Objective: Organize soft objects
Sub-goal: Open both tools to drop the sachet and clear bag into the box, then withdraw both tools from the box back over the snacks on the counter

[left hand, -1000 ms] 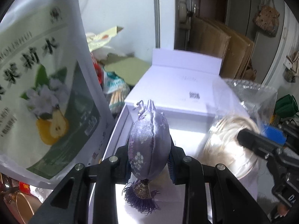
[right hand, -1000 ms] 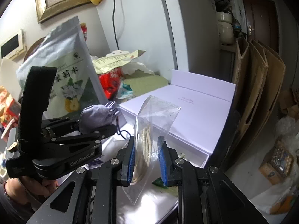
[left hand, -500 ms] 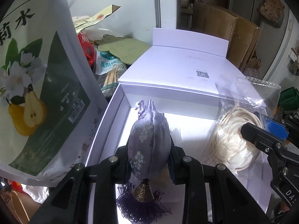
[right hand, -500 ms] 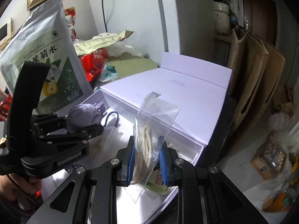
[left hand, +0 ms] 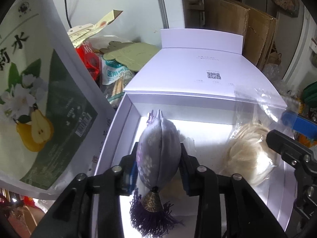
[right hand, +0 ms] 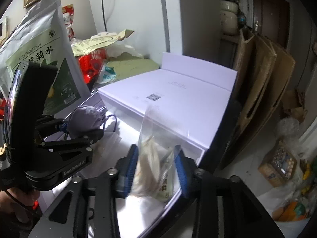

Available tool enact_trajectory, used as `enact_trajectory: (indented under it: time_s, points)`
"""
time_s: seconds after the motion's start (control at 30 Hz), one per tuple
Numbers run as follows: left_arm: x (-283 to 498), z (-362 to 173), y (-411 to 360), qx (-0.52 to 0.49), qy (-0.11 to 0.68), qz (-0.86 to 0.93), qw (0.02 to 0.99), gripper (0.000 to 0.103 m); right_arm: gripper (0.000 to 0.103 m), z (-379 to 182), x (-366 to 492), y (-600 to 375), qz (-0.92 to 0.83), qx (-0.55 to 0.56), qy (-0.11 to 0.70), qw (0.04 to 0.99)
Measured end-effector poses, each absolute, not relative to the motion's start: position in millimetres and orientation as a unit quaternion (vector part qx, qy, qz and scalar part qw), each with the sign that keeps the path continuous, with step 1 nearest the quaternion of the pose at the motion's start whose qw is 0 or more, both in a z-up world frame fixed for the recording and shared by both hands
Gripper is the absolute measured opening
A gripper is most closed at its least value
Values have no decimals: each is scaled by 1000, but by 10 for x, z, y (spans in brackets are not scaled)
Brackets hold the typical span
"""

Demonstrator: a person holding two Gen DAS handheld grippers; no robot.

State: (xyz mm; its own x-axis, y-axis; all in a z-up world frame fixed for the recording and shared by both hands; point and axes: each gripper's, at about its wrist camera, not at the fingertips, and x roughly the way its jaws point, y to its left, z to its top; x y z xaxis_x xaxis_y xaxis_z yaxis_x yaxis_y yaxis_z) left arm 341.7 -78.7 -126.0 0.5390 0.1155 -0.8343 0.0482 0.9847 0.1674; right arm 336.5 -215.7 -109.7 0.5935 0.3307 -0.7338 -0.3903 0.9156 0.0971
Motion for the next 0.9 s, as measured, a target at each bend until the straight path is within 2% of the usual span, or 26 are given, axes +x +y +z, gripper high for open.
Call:
enact_trajectory:
  time_s: [0.07, 0.13, 0.17, 0.33, 0.47, 0.9]
  points:
    - [3401, -1210, -774, 81, 476, 24, 875, 52, 41, -1069, 3346, -2180, 204, -34, 401, 892]
    - [3375, -1147, -773, 82, 467, 32, 880, 73, 41, -1038, 3324, -2199, 200, -35, 399, 894]
    - [3354, -1108, -775, 83, 460, 37, 883, 75, 41, -1022, 3313, -2205, 198, -36, 398, 895]
    - [3259, -877, -790, 80, 435, 38, 896, 77, 41, -907, 3244, -2244, 196, -35, 389, 900]
    - [3152, -693, -808, 80, 418, 39, 904, 77, 47, -759, 3157, -2262, 195, -33, 374, 906]
    - [2547, 85, -865, 76, 343, 33, 936, 77, 47, -99, 2731, -2353, 197, -23, 310, 930]
